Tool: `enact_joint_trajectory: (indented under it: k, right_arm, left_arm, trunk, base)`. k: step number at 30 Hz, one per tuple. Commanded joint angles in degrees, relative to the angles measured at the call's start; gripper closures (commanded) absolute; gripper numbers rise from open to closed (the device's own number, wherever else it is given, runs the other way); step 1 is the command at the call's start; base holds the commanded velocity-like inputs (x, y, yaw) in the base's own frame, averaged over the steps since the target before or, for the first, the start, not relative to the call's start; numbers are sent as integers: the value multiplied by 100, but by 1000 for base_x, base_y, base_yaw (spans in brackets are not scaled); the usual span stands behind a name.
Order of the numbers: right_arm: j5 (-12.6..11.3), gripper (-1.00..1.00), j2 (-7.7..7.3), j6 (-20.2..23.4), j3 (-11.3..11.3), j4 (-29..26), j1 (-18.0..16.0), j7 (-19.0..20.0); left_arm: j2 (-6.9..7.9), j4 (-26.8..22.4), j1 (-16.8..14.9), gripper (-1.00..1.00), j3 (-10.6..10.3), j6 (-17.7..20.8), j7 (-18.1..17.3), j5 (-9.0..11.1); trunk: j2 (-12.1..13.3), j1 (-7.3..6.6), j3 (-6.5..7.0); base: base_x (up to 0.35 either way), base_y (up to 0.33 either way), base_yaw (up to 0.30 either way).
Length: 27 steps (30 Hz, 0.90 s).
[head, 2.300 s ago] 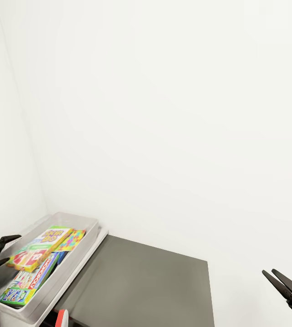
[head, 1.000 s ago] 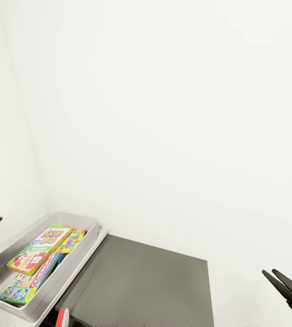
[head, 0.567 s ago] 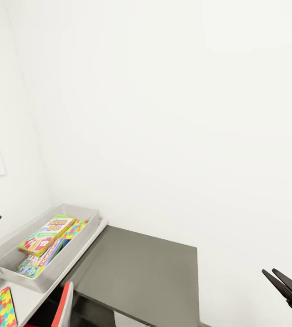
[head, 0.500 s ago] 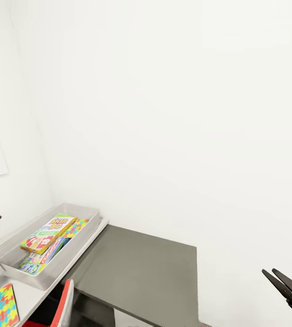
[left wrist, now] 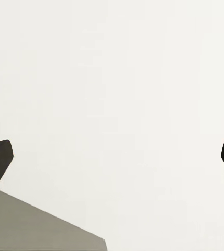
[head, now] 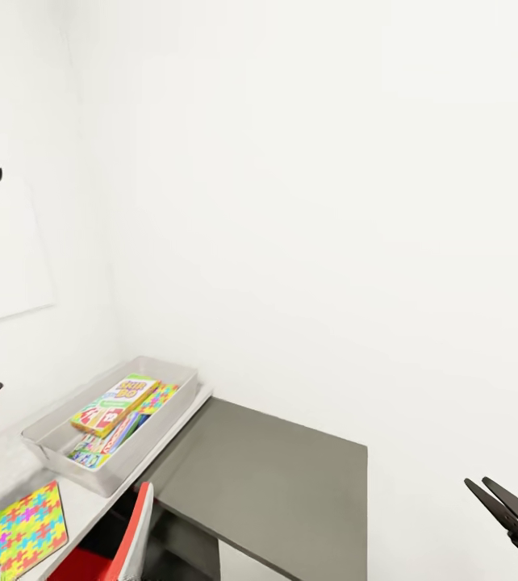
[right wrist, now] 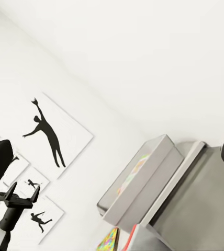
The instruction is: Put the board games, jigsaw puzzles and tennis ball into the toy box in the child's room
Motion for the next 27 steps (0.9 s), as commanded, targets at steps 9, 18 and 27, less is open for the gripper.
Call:
enact_joint_trajectory:
  k: [9, 18, 27]
  right_arm:
    - [-25, -100, 1, 34, 3, -5, 1, -6]
    - [-24, -100, 9, 31, 3, -7, 1, -10]
    - [-24, -100, 10, 30, 3, -14, 1, -16]
  left_arm:
    - [-1, 0, -6, -100, 1, 37, -9, 5]
    - [-1, 0, -6, -100, 1, 36, -14, 5]
    - [-1, 0, -6, -100, 1, 36, -16, 5]
  trunk:
    - [-6, 1, 54]
    - [-6, 1, 112]
    - [-6, 1, 135]
  base:
    - [-22, 7, 207]
    - [-132, 101, 221]
    - [-139, 103, 164]
